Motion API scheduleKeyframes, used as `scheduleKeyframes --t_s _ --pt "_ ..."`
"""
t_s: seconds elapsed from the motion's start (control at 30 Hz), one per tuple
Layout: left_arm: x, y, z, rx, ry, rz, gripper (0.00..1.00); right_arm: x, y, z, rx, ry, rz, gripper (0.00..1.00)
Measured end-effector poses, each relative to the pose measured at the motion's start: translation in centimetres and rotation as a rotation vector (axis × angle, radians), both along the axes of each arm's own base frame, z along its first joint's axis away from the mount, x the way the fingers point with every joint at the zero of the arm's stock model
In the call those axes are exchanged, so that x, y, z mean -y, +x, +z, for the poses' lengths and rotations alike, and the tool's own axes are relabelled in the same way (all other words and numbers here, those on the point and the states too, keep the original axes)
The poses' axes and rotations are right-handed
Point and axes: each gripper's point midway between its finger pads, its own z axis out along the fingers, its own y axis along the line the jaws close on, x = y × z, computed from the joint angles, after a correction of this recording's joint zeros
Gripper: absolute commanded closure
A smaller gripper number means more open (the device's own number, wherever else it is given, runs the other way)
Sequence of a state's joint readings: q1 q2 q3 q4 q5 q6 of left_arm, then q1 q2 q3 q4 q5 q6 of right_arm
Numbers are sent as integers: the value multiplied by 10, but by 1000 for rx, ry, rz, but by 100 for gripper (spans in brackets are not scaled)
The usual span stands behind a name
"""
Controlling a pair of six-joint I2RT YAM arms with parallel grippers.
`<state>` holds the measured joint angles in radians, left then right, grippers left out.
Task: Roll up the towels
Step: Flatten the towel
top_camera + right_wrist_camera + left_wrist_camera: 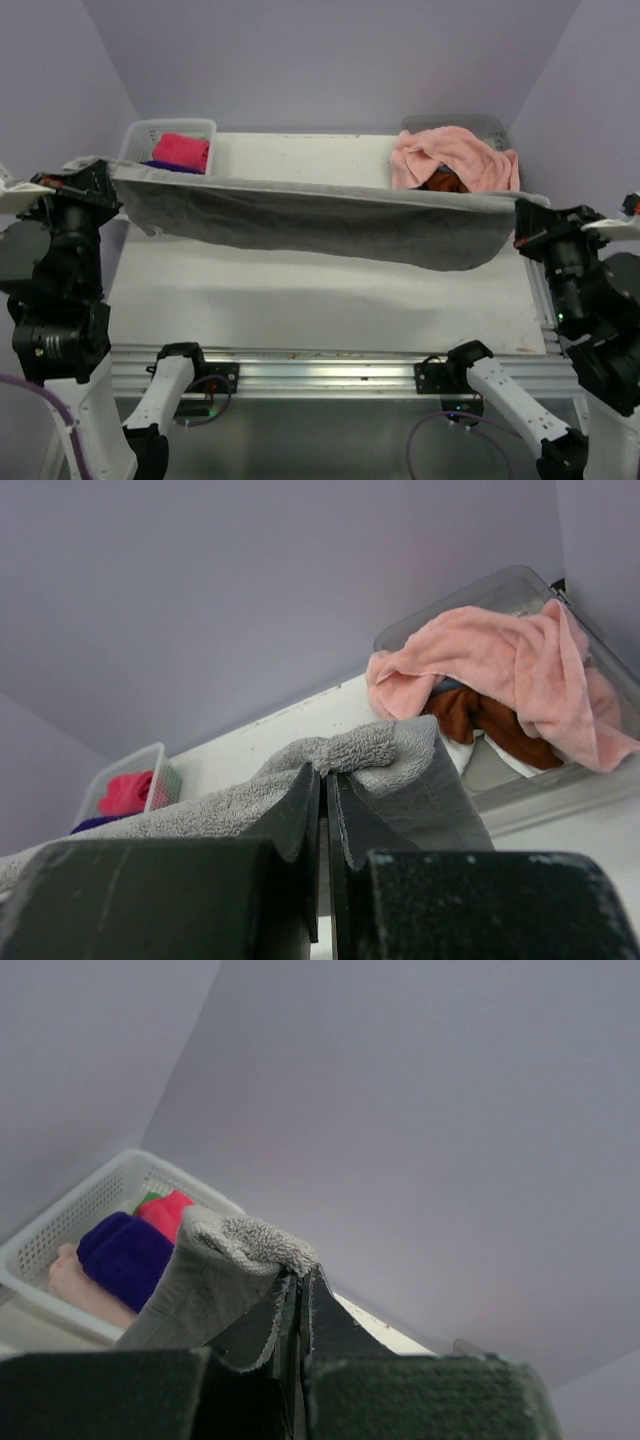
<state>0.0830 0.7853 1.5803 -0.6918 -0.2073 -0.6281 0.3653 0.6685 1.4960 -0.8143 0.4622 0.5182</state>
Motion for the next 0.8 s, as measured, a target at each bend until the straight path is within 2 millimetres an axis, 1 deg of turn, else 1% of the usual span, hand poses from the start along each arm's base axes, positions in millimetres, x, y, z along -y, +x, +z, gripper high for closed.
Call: scheduleKeyframes --t_s 0.07,0.13,0.2,0.23,0.3,0.37,0.43,0.5,0.57,0.67,0.7,0.73,0.77,0.8 --pt "2 -24 14 42 19 1 100 7 -18 6 20 3 0 100" --pt "3 -42 22 66 30 2 100 14 -36 10 36 8 2 100" --pt "4 -57 27 82 41 4 100 18 -50 9 40 10 5 100" --pt "4 -63 27 85 45 4 100 20 -54 8 37 11 6 100" --pt "4 -67 22 74 47 5 100 21 -58 1 15 8 8 100" --pt "3 -62 7 38 47 8 100 20 -55 -12 -22 0 7 100" --pt "1 -49 -16 -26 42 11 100 17 -47 -34 -89 -21 1 100" --pt "-1 -27 -52 -127 34 14 100 13 -31 -65 -179 -54 -10 100" --pt "-5 -2 -100 -257 24 19 100 7 -10 -102 -283 -97 -24 100" --pt "-11 33 -180 -481 10 30 100 -3 27 -164 -474 -180 -45 100" --pt "-12 44 -204 -544 6 33 100 -7 38 -180 -523 -202 -46 100" --pt "-13 51 -223 -596 4 34 100 -12 51 -198 -577 -226 -47 100" --pt "-15 61 -247 -661 0 35 100 -18 67 -219 -637 -252 -48 100" --pt "-16 68 -271 -721 -3 36 100 -21 77 -231 -674 -269 -47 100"
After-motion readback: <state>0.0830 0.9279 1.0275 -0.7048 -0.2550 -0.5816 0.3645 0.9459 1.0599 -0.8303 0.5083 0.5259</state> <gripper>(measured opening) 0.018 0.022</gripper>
